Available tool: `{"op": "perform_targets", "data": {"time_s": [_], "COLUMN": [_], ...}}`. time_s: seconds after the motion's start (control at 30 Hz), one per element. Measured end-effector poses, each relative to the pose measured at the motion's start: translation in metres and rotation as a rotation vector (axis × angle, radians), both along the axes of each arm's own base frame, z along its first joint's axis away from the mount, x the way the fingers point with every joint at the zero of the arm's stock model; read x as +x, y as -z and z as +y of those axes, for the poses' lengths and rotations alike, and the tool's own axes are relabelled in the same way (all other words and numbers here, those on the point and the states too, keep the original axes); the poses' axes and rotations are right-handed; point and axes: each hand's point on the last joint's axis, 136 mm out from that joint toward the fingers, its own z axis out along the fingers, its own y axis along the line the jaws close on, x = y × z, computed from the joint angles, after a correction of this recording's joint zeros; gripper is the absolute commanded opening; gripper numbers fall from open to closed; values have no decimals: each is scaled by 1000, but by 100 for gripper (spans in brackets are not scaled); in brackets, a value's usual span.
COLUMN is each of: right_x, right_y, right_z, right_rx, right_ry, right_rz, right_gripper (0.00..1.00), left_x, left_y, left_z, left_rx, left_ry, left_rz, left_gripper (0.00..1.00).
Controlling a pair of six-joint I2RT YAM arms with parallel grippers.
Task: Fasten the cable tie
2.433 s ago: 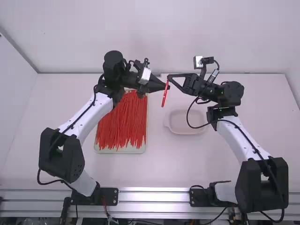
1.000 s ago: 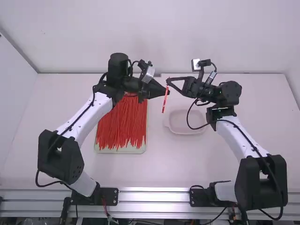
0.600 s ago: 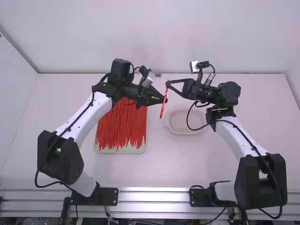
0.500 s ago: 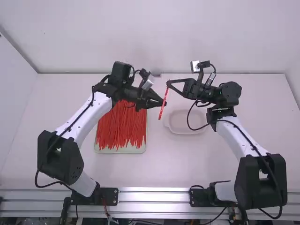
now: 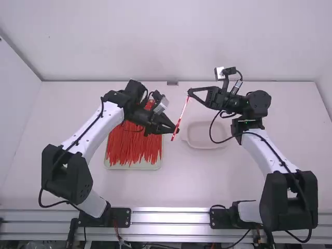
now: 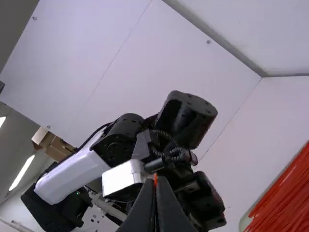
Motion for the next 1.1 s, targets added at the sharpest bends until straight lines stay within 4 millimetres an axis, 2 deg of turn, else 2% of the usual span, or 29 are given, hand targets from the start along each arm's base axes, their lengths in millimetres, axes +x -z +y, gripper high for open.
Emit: {"op": "perform_targets", "data": {"time_s": [0.17, 0.53, 0.77, 1.03, 1.1], "right_x": [0, 4, 7, 10, 13], "right_y": [0, 1, 1, 1, -1], "right_z": [-1, -13, -18, -22, -24], "right_rx": [0, -9, -11, -7, 2], "right_ry": [1, 22, 36, 54, 71], "right_rz": [-2, -2, -2, -4, -3], "right_gripper": [0, 0, 0, 0, 14], "left_x": [-11, -28, -30, -23, -21], "left_y": [3, 23, 25, 25, 26], "left_z": [3, 8, 8, 6, 5], "left_rx": [0, 5, -7, -35, -37], "left_ry": [20, 33, 32, 36, 36], "left_rz": [-3, 76, 101, 16, -12], "left_gripper": [2, 2, 2, 2, 2]}}
